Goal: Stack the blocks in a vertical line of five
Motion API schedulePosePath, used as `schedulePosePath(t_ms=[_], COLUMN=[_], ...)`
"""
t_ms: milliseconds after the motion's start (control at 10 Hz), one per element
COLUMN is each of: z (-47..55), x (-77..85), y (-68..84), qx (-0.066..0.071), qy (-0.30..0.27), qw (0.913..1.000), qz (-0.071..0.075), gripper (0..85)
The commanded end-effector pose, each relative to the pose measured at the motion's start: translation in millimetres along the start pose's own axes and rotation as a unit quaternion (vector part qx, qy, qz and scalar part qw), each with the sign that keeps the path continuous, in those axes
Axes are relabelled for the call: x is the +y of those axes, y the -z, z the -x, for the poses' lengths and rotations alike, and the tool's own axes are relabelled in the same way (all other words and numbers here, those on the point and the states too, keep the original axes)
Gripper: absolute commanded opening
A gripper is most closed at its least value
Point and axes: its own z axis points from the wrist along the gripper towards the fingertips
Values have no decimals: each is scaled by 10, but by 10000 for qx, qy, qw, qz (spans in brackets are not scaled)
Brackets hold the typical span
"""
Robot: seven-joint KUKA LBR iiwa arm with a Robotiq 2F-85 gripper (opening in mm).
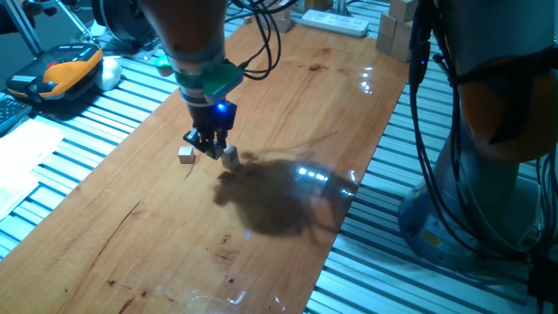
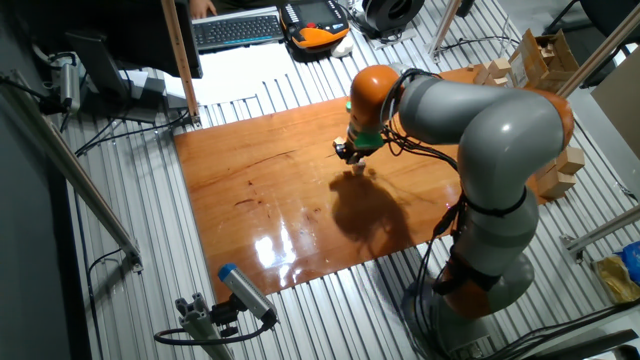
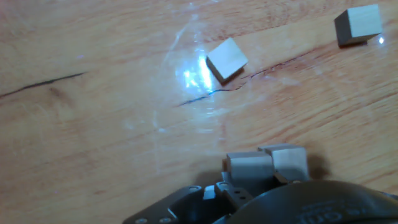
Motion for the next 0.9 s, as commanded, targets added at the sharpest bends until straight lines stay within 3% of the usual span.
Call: schedulePosePath(t_ms=[0,400,600,800], z=[-7,-51,-41,2], x=[-60,-131,-182,-274], y=[-23,48,33,31], qx=[-18,-26,-38,-33], qy=[62,169,268,360], qw=[10000,9999,9996,9993], qz=[28,-12,-83,-47], gripper=[0,0,0,0])
